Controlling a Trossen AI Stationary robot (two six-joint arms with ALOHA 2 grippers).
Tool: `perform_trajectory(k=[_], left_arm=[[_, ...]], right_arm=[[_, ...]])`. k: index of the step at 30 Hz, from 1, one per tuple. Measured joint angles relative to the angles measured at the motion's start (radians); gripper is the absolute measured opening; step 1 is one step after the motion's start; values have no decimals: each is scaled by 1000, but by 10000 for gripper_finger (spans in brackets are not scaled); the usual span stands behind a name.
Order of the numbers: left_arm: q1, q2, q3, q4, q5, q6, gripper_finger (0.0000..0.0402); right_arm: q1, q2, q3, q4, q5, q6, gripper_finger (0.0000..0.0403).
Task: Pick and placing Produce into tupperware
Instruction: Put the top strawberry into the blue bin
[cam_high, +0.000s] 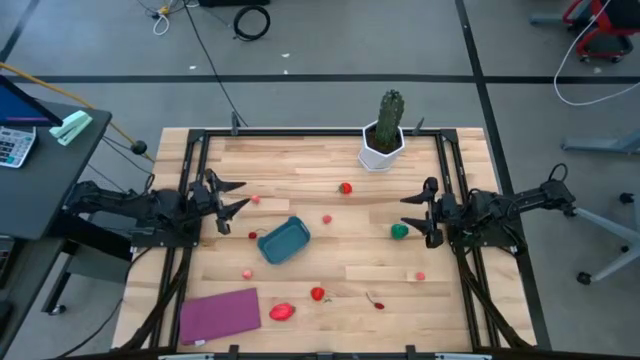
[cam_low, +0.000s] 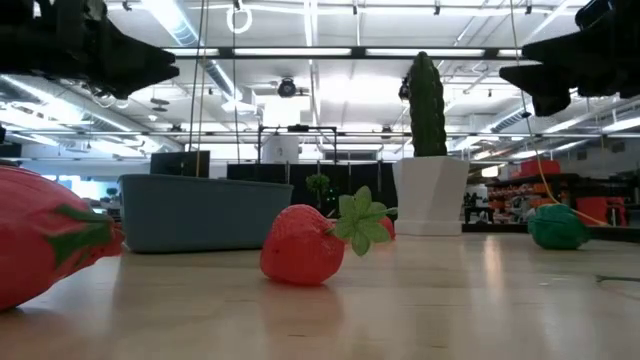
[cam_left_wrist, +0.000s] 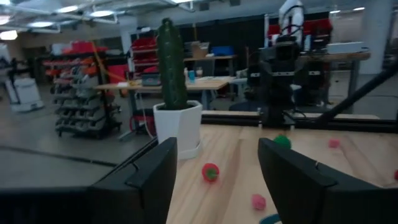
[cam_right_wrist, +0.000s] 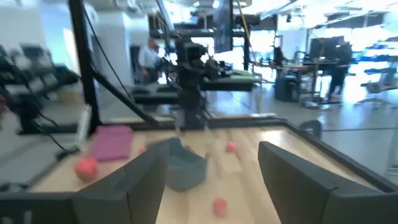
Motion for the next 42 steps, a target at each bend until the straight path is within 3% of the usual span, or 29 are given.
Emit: perform_trajectory(k=[11,15,21,29,33,42], left_arm=[[134,44,2,3,0,-5,218],[170,62,2,10,0,-6,217],[200,66,2,13,1,-5,215],[210,66,2,11,1,-5,211],[209,66,2,1,1,-5,212],[209,66,2,-40,1,-6,204]], right_arm=[[-188,269,46,-13,-24,-15,258],[-271,440,189,-49,-114,-57,258],[-392,749,475,-261,-162,-107,258],[-512,1141,727,-302,-324,-158,258],[-535,1285,812,-374,-391,-239,258],[-537,1475,880,-409,-400,-359,258]])
